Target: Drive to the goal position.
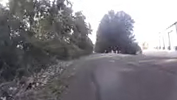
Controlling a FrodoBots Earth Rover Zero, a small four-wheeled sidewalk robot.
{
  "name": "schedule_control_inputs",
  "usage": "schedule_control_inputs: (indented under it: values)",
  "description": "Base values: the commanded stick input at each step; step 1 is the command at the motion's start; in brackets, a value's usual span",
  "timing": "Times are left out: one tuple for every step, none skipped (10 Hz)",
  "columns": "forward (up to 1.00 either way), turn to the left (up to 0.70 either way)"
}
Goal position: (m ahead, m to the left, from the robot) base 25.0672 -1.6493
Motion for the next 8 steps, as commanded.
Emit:
schedule_control_inputs:
  values:
    - [0.7, 0.0]
    - [0.7, 0.0]
    - [0.7, 0.0]
    - [0.7, 0.0]
    - [0.7, 0.0]
    - [0.7, -0.01]
    - [0.7, -0.35]
    - [0.7, -0.35]
